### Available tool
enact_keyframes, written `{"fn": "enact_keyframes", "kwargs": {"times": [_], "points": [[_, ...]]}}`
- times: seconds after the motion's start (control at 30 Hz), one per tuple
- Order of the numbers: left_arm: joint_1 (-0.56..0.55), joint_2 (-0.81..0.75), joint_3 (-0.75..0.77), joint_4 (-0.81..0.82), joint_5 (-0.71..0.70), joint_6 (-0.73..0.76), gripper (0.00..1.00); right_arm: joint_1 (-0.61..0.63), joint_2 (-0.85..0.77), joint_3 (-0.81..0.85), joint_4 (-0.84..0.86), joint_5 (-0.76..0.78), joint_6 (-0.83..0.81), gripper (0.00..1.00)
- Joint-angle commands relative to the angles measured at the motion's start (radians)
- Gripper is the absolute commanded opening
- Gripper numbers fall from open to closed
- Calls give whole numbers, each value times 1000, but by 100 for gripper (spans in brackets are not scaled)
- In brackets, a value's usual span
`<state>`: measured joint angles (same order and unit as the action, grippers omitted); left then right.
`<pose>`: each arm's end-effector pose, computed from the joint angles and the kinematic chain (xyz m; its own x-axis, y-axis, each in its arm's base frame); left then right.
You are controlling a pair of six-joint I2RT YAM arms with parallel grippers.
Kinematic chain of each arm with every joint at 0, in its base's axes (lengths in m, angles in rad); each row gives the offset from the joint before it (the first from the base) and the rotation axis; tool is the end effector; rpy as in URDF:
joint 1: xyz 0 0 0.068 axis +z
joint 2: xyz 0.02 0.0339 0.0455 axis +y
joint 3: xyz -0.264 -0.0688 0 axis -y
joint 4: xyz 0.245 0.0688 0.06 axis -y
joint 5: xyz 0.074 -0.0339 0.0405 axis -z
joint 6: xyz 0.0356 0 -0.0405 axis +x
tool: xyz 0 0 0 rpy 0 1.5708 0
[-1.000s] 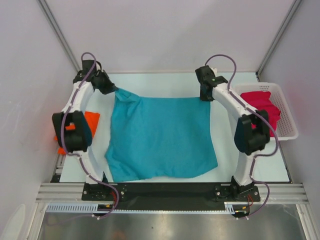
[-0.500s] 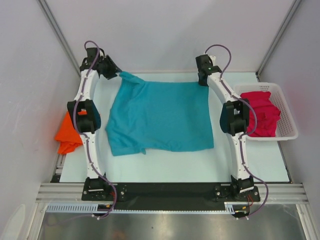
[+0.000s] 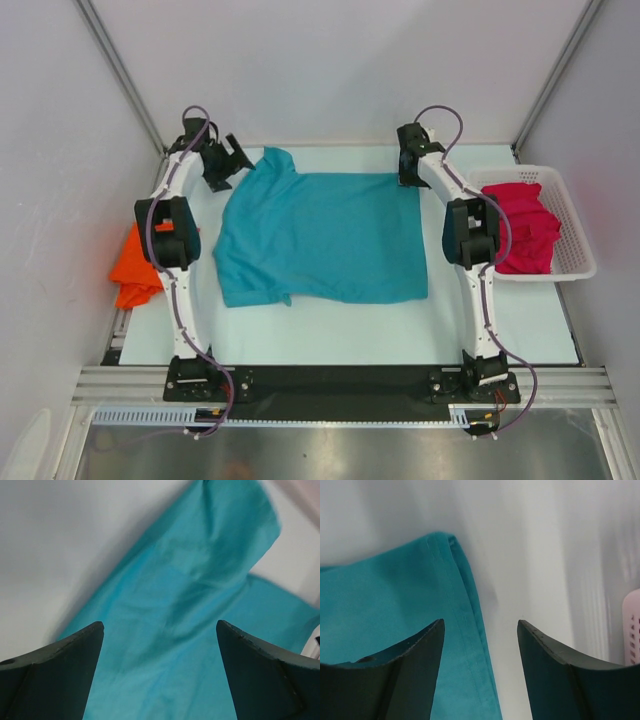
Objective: Fold and stack the t-shirts
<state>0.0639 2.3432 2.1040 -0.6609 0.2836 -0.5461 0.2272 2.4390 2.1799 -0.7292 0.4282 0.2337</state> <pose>0.5233 0.0235 0.2181 -0.7264 -0.5461 -0.4173 -0.3101 0.8023 -0.5101 0.5218 0.1055 0.1905 -0.7874 0.0342 -0.6155 0.2056 0.9559 -0.2099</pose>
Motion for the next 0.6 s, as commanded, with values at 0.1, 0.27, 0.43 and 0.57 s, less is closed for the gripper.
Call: {"fn": "enact_keyframes", "kwargs": {"times": [0.1, 0.27, 0.43, 0.57], "points": [[-99, -336, -353, 14, -69, 77, 100, 52, -308, -298, 43, -17, 35, 65], [-164, -597, -680, 58, -96, 74, 100, 116, -582, -604, 97, -75, 78, 66], [-239, -878, -1028, 107, -89, 37, 100, 188, -765, -877, 108, -82, 139, 65], [-300, -1096, -1239, 136, -113, -20, 100, 253, -868, -1011, 114, -94, 177, 65]]}}
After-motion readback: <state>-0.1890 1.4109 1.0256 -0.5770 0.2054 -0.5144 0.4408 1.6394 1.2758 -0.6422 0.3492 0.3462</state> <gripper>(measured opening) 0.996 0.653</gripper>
